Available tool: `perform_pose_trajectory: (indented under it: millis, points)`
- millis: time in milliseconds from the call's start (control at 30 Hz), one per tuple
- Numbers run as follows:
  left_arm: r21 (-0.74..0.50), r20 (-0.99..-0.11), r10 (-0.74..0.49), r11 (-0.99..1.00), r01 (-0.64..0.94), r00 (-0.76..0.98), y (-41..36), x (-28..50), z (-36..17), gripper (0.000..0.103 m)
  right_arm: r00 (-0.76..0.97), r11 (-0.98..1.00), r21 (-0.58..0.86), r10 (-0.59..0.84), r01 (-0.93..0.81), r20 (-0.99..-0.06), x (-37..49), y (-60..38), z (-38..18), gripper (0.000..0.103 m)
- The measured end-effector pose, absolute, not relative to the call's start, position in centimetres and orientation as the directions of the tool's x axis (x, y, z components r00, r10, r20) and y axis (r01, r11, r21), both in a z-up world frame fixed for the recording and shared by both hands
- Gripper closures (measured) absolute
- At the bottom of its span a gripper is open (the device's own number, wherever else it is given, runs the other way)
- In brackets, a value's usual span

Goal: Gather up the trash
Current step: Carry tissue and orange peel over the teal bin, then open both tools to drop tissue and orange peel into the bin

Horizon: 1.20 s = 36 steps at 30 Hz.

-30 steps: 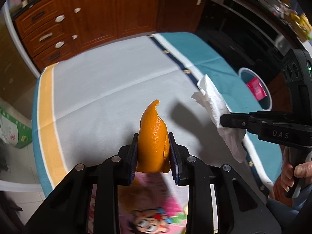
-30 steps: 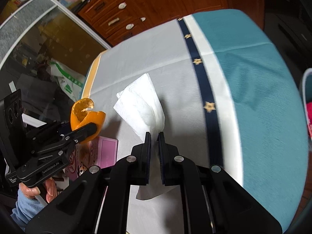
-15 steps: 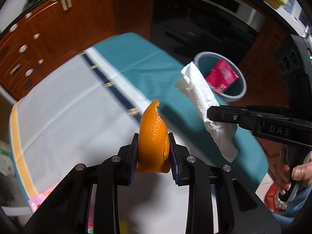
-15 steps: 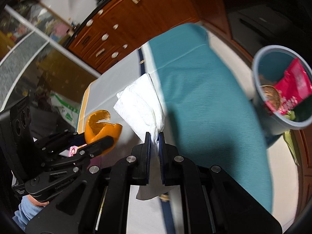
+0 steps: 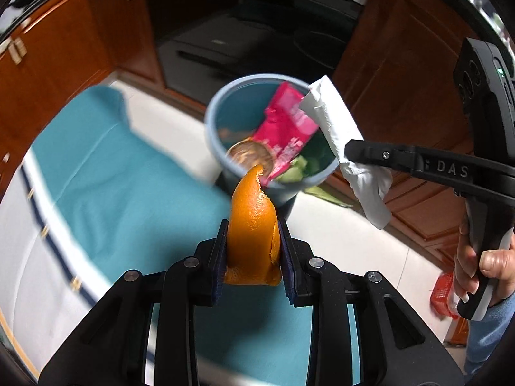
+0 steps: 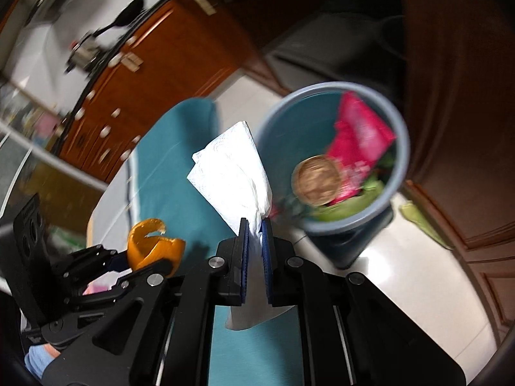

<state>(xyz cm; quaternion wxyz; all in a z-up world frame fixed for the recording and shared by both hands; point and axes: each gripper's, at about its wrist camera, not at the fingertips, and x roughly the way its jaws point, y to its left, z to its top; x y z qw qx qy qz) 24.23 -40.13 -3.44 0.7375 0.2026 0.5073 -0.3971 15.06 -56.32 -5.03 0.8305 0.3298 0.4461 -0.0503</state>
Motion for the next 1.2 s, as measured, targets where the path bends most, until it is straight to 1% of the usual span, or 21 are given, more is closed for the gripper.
perform_pose_trajectory:
  millis: [200, 367, 600, 667, 700, 733, 767, 800, 833, 867, 900, 933, 1000, 1133, 1200]
  points:
    - [-0.128, -0.912, -0.388, 0.574, 0.809, 0.131, -45.2, 25.7, -5.2, 0.073, 0.572, 0.75, 0.474, 0.157, 0.462, -0.805, 15.9, -61.0, -6.9, 0.095]
    - [-0.142, -0.922, -0.373, 0.578, 0.804, 0.106, -48.4, 27.3, -7.1, 0.073, 0.551, 0.729, 0.475, 0.16, 0.493, -0.819, 17.6, -63.1, -8.7, 0.093]
    - [-0.155, -0.933, -0.351, 0.584, 0.797, 0.076, -50.1, 29.6, -9.5, 0.073, 0.53, 0.725, 0.473, 0.176, 0.5, -0.829, 19.6, -63.3, -10.4, 0.092]
    - [-0.153, -0.937, -0.342, 0.585, 0.797, 0.072, -50.4, 29.9, -10.0, 0.071, 0.525, 0.723, 0.472, 0.177, 0.505, -0.833, 19.9, -63.2, -10.7, 0.091]
    - [-0.151, -0.938, -0.339, 0.586, 0.796, 0.072, -50.3, 29.9, -10.0, 0.07, 0.521, 0.724, 0.468, 0.175, 0.507, -0.836, 20.1, -63.2, -10.9, 0.089]
    - [-0.153, -0.939, -0.337, 0.585, 0.797, 0.067, -50.3, 29.9, -10.1, 0.068, 0.518, 0.724, 0.464, 0.172, 0.51, -0.838, 20.1, -63.1, -10.9, 0.076]
    - [-0.149, -0.941, -0.332, 0.585, 0.797, 0.067, -50.4, 30.0, -10.2, 0.061, 0.515, 0.723, 0.46, 0.168, 0.515, -0.841, 20.1, -63.1, -10.9, 0.046]
    - [-0.138, -0.943, -0.325, 0.585, 0.799, 0.075, -50.5, 29.9, -10.2, 0.054, 0.508, 0.719, 0.451, 0.158, 0.528, -0.847, 20.2, -63.1, -10.9, 0.032]
    - [-0.123, -0.943, -0.321, 0.586, 0.801, 0.09, -50.6, 29.5, -9.8, 0.038, 0.508, 0.718, 0.447, 0.151, 0.534, -0.848, 20.3, -63.1, -10.8, 0.022]
    - [-0.103, -0.942, -0.318, 0.587, 0.803, 0.111, -50.6, 29.3, -9.6, 0.032, 0.512, 0.718, 0.442, 0.139, 0.537, -0.848, 20.3, -63.1, -10.6, 0.021]
    - [-0.089, -0.941, -0.314, 0.588, 0.804, 0.126, -50.6, 29.2, -9.4, 0.031, 0.508, 0.719, 0.439, 0.138, 0.539, -0.85, 20.3, -63.1, -10.5, 0.018]
    - [-0.071, -0.943, -0.304, 0.589, 0.805, 0.139, -50.7, 29.0, -9.2, 0.026, 0.499, 0.715, 0.439, 0.144, 0.544, -0.854, 20.4, -63.1, -10.5, 0.013]
    - [-0.048, -0.946, -0.285, 0.588, 0.808, 0.152, -50.7, 28.9, -9.1, 0.021, 0.497, 0.696, 0.446, 0.147, 0.562, -0.855, 20.0, -63.1, -10.4, 0.012]
    - [-0.046, -0.944, -0.29, 0.588, 0.807, 0.158, -50.0, 28.7, -8.5, 0.02, 0.484, 0.697, 0.438, 0.147, 0.568, -0.863, 19.5, -62.8, -10.3, 0.007]
    - [-0.056, -0.944, -0.294, 0.592, 0.804, 0.151, -49.6, 28.6, -8.3, 0.02, 0.474, 0.709, 0.424, 0.143, 0.563, -0.869, 19.3, -62.4, -10.2, 0.007]
